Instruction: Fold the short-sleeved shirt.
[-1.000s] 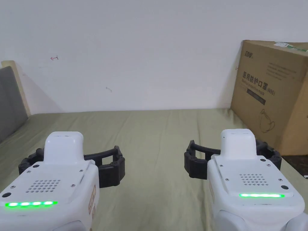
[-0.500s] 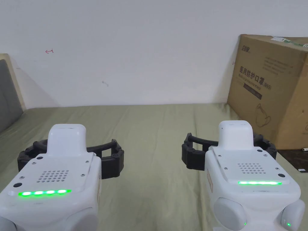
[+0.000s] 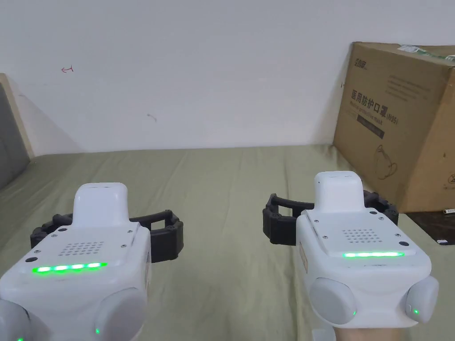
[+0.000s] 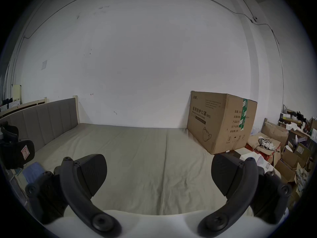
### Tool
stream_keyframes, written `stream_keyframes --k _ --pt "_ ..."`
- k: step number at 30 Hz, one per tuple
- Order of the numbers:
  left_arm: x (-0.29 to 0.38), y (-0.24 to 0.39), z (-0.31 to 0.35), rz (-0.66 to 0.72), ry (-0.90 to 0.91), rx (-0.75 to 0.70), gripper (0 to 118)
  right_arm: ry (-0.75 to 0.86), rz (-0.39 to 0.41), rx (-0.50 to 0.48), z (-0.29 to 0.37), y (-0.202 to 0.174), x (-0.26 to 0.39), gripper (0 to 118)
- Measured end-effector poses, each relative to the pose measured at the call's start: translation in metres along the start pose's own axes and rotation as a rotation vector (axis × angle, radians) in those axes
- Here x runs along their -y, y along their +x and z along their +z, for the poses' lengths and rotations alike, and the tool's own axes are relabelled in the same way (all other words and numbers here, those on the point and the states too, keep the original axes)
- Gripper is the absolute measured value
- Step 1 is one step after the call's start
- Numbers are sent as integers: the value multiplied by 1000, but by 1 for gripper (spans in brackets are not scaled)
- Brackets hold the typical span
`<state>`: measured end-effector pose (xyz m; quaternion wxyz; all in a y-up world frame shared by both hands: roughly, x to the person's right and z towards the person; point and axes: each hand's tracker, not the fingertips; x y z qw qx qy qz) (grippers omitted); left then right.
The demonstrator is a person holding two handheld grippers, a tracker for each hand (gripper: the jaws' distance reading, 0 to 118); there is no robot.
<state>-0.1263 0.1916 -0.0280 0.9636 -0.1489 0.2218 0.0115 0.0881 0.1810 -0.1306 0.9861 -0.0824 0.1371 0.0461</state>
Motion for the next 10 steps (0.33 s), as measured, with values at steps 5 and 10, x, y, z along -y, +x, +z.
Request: stream_keyframes --k 5,10 --pt "1 1 4 -49 27 -15 118 -2 -3 -6 1 0 2 118" --pt "3 -1 6 -20 -18 43 118 -5 -10 -11 1 0 1 118"
